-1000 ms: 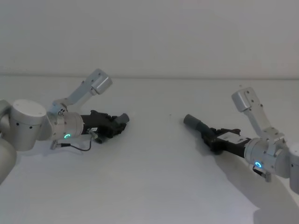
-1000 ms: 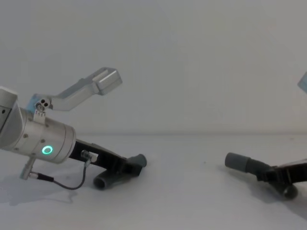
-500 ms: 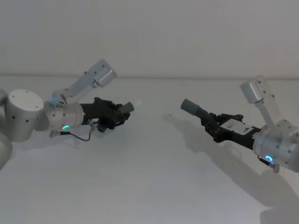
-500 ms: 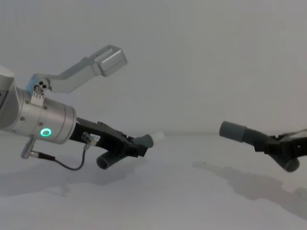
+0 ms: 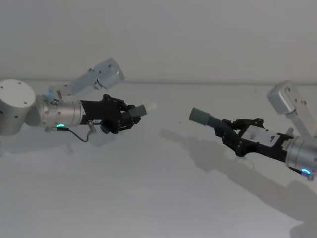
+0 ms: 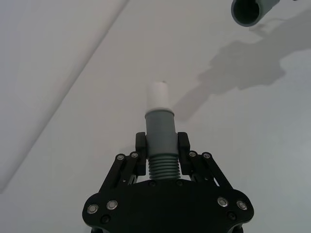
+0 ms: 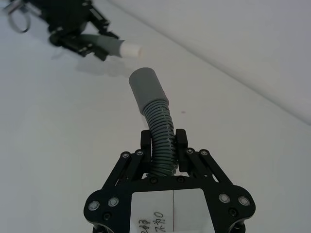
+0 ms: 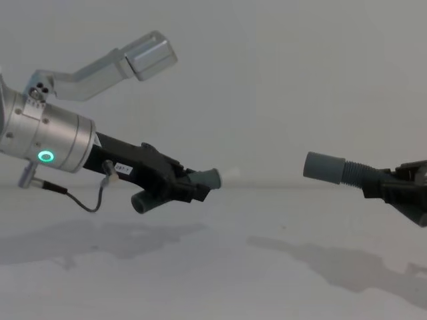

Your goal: Use both hands to pick up one end of the pipe from the table, align the ends, and insert them.

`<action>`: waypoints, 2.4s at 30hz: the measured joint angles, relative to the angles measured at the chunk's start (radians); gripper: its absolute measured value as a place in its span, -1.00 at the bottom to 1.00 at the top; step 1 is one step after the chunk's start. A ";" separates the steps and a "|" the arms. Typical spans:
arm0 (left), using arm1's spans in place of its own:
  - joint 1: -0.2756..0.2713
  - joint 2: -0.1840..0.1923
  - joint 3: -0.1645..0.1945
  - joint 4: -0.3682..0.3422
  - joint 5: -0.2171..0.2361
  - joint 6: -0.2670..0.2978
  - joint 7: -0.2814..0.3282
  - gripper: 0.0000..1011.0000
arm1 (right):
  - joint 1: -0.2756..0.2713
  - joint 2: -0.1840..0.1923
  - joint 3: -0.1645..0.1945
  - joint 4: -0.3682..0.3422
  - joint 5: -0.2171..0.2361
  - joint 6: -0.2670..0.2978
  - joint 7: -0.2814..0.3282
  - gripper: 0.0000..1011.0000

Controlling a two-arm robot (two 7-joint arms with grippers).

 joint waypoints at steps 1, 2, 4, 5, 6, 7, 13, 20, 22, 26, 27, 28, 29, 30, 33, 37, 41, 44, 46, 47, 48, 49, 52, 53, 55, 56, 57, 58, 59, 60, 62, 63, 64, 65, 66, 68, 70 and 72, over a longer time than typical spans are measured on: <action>-0.004 0.003 0.003 0.000 0.001 -0.006 -0.013 -0.27 | -0.001 0.007 -0.001 -0.003 0.001 -0.008 0.012 -0.44; -0.013 0.009 0.011 -0.001 0.003 -0.019 -0.032 -0.27 | -0.004 0.020 -0.003 -0.009 0.002 -0.019 0.026 -0.44; -0.022 0.015 0.018 -0.001 0.005 -0.030 -0.052 -0.27 | -0.007 0.033 -0.004 -0.016 0.002 -0.035 0.046 -0.44; -0.030 0.019 0.024 -0.001 0.007 -0.044 -0.074 -0.27 | -0.010 0.045 -0.005 -0.023 0.003 -0.047 0.060 -0.44; -0.035 0.022 0.027 -0.001 0.008 -0.050 -0.083 -0.27 | -0.012 0.053 -0.006 -0.028 0.003 -0.052 0.067 -0.44; -0.044 0.027 0.033 -0.001 0.009 -0.061 -0.102 -0.27 | -0.014 0.059 -0.006 -0.031 0.004 -0.058 0.073 -0.44; -0.077 0.042 0.058 0.003 0.010 -0.111 -0.185 -0.27 | -0.025 0.096 -0.010 -0.053 0.007 -0.092 0.112 -0.44; -0.105 0.054 0.077 0.005 0.006 -0.155 -0.258 -0.27 | -0.032 0.120 -0.015 -0.069 0.008 -0.112 0.127 -0.44; -0.117 0.060 0.086 0.004 0.000 -0.175 -0.294 -0.27 | -0.034 0.123 -0.017 -0.071 0.008 -0.113 0.127 -0.44; -0.126 0.064 0.090 0.003 -0.008 -0.189 -0.318 -0.27 | -0.036 0.131 -0.022 -0.075 0.006 -0.114 0.128 -0.44; -0.128 0.066 0.092 0.002 -0.013 -0.195 -0.328 -0.27 | -0.036 0.133 -0.025 -0.075 0.006 -0.114 0.128 -0.44; -0.130 0.066 0.092 0.002 -0.016 -0.198 -0.334 -0.27 | -0.036 0.133 -0.025 -0.075 0.006 -0.114 0.128 -0.44; -0.131 0.067 0.092 0.002 -0.018 -0.201 -0.338 -0.27 | -0.036 0.134 -0.027 -0.076 0.005 -0.113 0.128 -0.44; -0.134 0.068 0.093 0.002 -0.024 -0.205 -0.345 -0.27 | -0.036 0.135 -0.029 -0.076 0.005 -0.113 0.128 -0.44; -0.138 0.069 0.093 0.003 -0.036 -0.213 -0.359 -0.27 | -0.036 0.138 -0.036 -0.079 0.004 -0.111 0.128 -0.44; -0.142 0.068 0.092 0.009 -0.048 -0.220 -0.372 -0.27 | -0.035 0.140 -0.043 -0.082 0.003 -0.107 0.127 -0.44; -0.146 0.066 0.092 0.015 -0.060 -0.225 -0.383 -0.27 | -0.034 0.141 -0.049 -0.087 0.003 -0.101 0.123 -0.44; -0.149 0.064 0.092 0.022 -0.068 -0.230 -0.391 -0.27 | -0.034 0.142 -0.052 -0.091 0.003 -0.095 0.117 -0.44; -0.152 0.062 0.094 0.026 -0.073 -0.234 -0.397 -0.27 | -0.033 0.142 -0.053 -0.094 0.002 -0.092 0.114 -0.44; -0.153 0.061 0.095 0.028 -0.074 -0.235 -0.398 -0.27 | -0.033 0.143 -0.055 -0.097 0.002 -0.089 0.110 -0.44; -0.154 0.061 0.096 0.029 -0.075 -0.237 -0.400 -0.27 | -0.033 0.143 -0.055 -0.099 0.002 -0.087 0.108 -0.44; -0.156 0.059 0.098 0.032 -0.076 -0.239 -0.404 -0.27 | -0.032 0.143 -0.056 -0.103 0.002 -0.085 0.104 -0.44; -0.159 0.057 0.101 0.038 -0.079 -0.244 -0.409 -0.27 | -0.031 0.144 -0.057 -0.108 0.002 -0.080 0.099 -0.44; -0.160 0.055 0.103 0.041 -0.080 -0.246 -0.412 -0.27 | -0.031 0.144 -0.057 -0.111 0.003 -0.077 0.095 -0.44; -0.162 0.053 0.105 0.044 -0.082 -0.248 -0.415 -0.27 | -0.030 0.144 -0.058 -0.114 0.003 -0.073 0.091 -0.44; -0.163 0.053 0.107 0.046 -0.082 -0.249 -0.416 -0.27 | -0.030 0.144 -0.058 -0.115 0.004 -0.072 0.090 -0.44; -0.164 0.051 0.109 0.049 -0.083 -0.251 -0.419 -0.27 | -0.029 0.144 -0.059 -0.117 0.005 -0.069 0.086 -0.44; -0.166 0.050 0.110 0.051 -0.085 -0.253 -0.421 -0.27 | -0.028 0.144 -0.059 -0.118 0.005 -0.067 0.085 -0.44; -0.166 0.049 0.111 0.052 -0.086 -0.253 -0.422 -0.27 | -0.027 0.144 -0.060 -0.120 0.006 -0.065 0.082 -0.44; -0.168 0.047 0.113 0.055 -0.087 -0.255 -0.424 -0.27 | -0.026 0.145 -0.060 -0.120 0.007 -0.064 0.081 -0.44; -0.168 0.046 0.114 0.058 -0.090 -0.256 -0.426 -0.27 | -0.023 0.145 -0.063 -0.121 0.007 -0.059 0.078 -0.44; -0.169 0.045 0.115 0.060 -0.091 -0.257 -0.426 -0.27 | -0.021 0.145 -0.063 -0.121 0.007 -0.058 0.077 -0.44; -0.169 0.045 0.116 0.060 -0.092 -0.257 -0.427 -0.27 | -0.020 0.145 -0.064 -0.121 0.007 -0.058 0.076 -0.44; -0.170 0.044 0.116 0.061 -0.093 -0.258 -0.427 -0.27 | -0.019 0.145 -0.065 -0.121 0.007 -0.057 0.075 -0.44; -0.170 0.043 0.117 0.064 -0.095 -0.260 -0.428 -0.27 | -0.016 0.144 -0.068 -0.120 0.007 -0.055 0.073 -0.44; -0.171 0.040 0.119 0.067 -0.098 -0.261 -0.430 -0.27 | -0.013 0.144 -0.070 -0.118 0.007 -0.053 0.071 -0.44; -0.172 0.039 0.120 0.069 -0.100 -0.262 -0.430 -0.27 | -0.009 0.143 -0.074 -0.114 0.007 -0.051 0.069 -0.44; -0.173 0.037 0.122 0.070 -0.102 -0.262 -0.431 -0.27 | -0.006 0.142 -0.077 -0.111 0.006 -0.050 0.067 -0.44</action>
